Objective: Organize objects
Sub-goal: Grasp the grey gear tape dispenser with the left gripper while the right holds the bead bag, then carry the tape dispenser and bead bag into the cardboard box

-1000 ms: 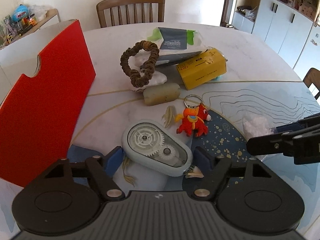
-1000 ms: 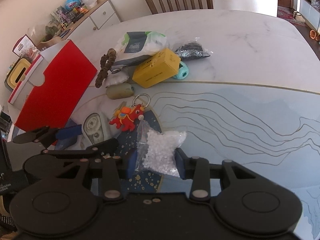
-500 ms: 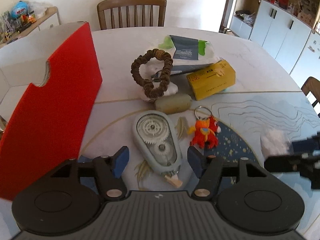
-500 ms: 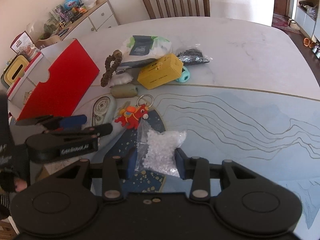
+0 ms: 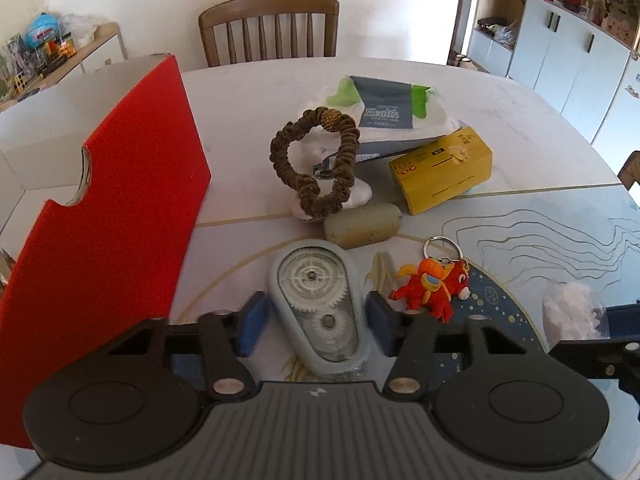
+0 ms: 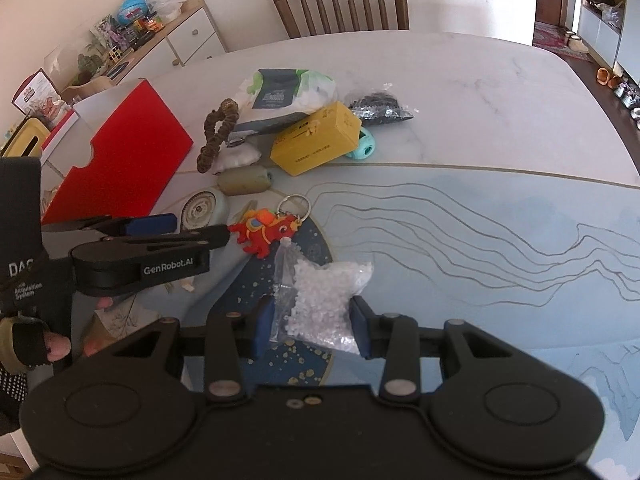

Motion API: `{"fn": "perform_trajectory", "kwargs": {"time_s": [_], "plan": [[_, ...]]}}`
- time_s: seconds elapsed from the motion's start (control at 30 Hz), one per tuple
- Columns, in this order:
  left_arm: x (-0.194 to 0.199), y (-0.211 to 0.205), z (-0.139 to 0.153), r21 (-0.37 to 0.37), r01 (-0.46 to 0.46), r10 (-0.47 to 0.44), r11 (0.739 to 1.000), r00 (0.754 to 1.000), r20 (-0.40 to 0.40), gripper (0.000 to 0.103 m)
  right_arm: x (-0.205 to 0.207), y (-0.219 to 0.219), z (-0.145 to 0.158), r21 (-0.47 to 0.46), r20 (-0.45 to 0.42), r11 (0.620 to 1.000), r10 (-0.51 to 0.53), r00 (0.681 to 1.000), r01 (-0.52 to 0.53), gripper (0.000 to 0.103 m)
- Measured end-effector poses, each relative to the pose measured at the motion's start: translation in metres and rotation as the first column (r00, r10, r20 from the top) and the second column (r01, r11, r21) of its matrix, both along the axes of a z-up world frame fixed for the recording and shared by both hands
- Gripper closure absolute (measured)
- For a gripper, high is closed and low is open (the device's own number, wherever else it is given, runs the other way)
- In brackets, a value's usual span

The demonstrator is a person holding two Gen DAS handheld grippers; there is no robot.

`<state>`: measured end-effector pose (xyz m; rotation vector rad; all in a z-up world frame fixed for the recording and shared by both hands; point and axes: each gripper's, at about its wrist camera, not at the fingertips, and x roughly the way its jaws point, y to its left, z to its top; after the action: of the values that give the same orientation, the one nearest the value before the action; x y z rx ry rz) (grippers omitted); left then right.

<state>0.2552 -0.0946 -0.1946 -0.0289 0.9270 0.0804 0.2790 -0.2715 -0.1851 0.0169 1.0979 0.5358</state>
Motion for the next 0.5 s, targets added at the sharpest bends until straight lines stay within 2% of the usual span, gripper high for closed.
{"fn": "perform_trajectory", "kwargs": {"time_s": [0.1,0.37,0.5], "plan": [[-0.004,0.003,0.001,-0.009,-0.001,0.001,1.000,1.000,0.005,0.056,-0.001,0.002,0.002,-0.003,0.006,1.000,0.004,1.000,-0.004,0.064],[-0.022,0.011,0.016,-0.046,0.030,-0.028,0.999,0.999,0.038,0.057,-0.008,0.013,0.017,-0.009,0.038,1.000,0.027,0.999,-0.026,0.064],[-0.035,0.017,0.033,-0.087,0.043,-0.038,0.995,0.998,0.056,0.057,-0.016,0.023,0.031,-0.019,0.062,0.998,0.057,0.996,-0.056,0.064]]}}
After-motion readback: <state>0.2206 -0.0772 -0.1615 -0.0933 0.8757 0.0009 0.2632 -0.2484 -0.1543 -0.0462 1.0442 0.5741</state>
